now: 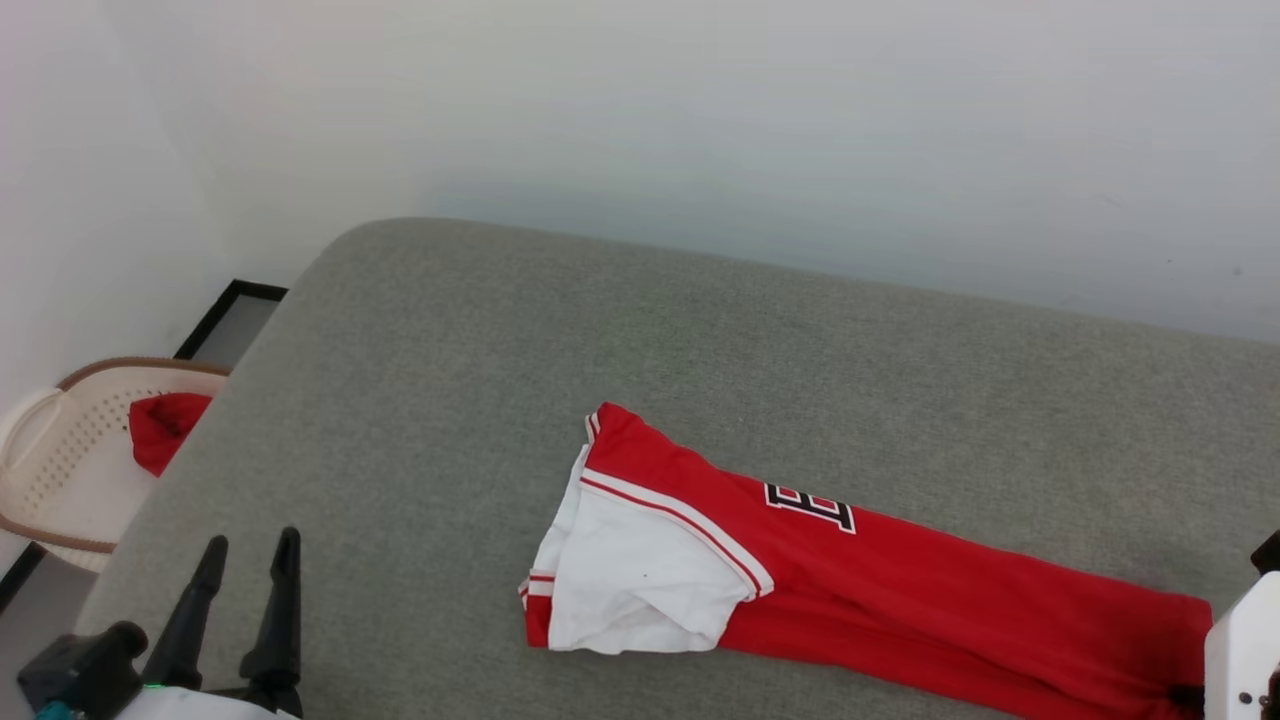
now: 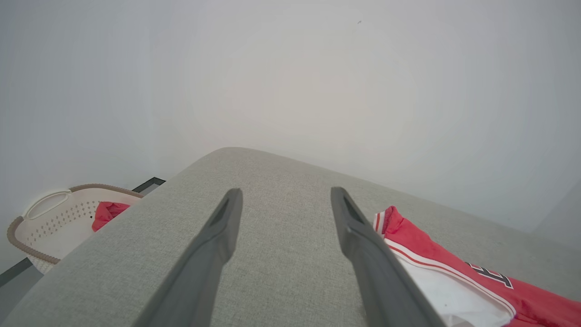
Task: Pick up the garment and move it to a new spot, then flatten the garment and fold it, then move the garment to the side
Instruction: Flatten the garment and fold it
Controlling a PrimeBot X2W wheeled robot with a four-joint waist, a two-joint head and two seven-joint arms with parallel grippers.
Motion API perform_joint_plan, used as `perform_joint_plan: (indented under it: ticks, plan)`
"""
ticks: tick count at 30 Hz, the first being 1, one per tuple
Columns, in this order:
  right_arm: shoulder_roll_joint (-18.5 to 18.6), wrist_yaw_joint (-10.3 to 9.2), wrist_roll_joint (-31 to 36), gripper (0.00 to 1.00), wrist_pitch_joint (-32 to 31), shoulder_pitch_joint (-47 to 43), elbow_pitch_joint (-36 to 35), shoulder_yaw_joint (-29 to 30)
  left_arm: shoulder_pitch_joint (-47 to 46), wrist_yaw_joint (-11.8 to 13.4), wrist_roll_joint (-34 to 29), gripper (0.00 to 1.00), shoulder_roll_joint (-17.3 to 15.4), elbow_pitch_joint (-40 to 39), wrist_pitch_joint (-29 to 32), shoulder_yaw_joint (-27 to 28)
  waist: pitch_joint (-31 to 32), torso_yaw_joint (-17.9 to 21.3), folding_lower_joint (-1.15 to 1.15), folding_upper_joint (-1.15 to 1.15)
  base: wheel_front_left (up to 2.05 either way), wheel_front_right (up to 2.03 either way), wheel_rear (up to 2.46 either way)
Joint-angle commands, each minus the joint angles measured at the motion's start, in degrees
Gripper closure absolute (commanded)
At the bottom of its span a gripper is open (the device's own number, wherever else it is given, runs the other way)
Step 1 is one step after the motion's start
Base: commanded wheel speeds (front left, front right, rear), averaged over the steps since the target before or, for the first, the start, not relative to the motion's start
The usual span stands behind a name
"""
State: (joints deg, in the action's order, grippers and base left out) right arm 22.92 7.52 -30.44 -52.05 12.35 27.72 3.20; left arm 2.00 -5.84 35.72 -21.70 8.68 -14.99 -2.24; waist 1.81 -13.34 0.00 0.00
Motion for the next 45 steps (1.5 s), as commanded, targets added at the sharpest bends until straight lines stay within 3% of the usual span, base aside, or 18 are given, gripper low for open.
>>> perform_joint_plan:
  ticks: [1,16,21,33,39,45]
  plan:
    - [0.82,-0.05,-0.48,1.0,0.73,0.56,0.34,-0.51,0.57,-0.4,-0.55,0.0,0.47,-0.17,-0.18,0.48,0.05,0.18,0.0,0.0,0.0,0.0,0.0]
    - [8.17,-0.05,-1.82,1.0,5.49,5.94,4.74,-2.43,0.96,-1.6,-2.89,0.0,1.78,-0.55,-0.19,2.69,-0.3,3.92,0.0,0.0,0.0,0.0,0.0]
    - [9.12,-0.05,-1.66,1.0,6.16,8.4,5.11,-4.0,0.43,-1.77,-3.27,0.0,1.81,-0.52,-0.19,2.94,-0.21,5.9,0.0,0.0,0.0,0.0,0.0]
    - [6.37,-0.04,-7.11,1.0,5.18,10.18,-8.83,-13.23,0.42,-1.73,-2.5,0.0,1.76,-0.56,-0.19,1.83,0.53,8.81,0.0,0.0,0.0,0.0,0.0]
    - [2.97,-0.04,-9.46,1.0,3.95,9.89,-16.18,-18.39,-0.53,-1.72,-2.38,0.0,1.74,-0.07,-0.19,0.64,0.74,7.35,0.0,0.0,0.0,0.0,0.0]
    - [-1.15,-0.04,-10.08,1.0,4.87,11.59,-17.45,-24.26,-1.91,-1.73,-2.33,0.0,1.89,0.45,-0.19,-1.21,0.91,4.5,0.0,0.0,0.0,0.0,0.0]
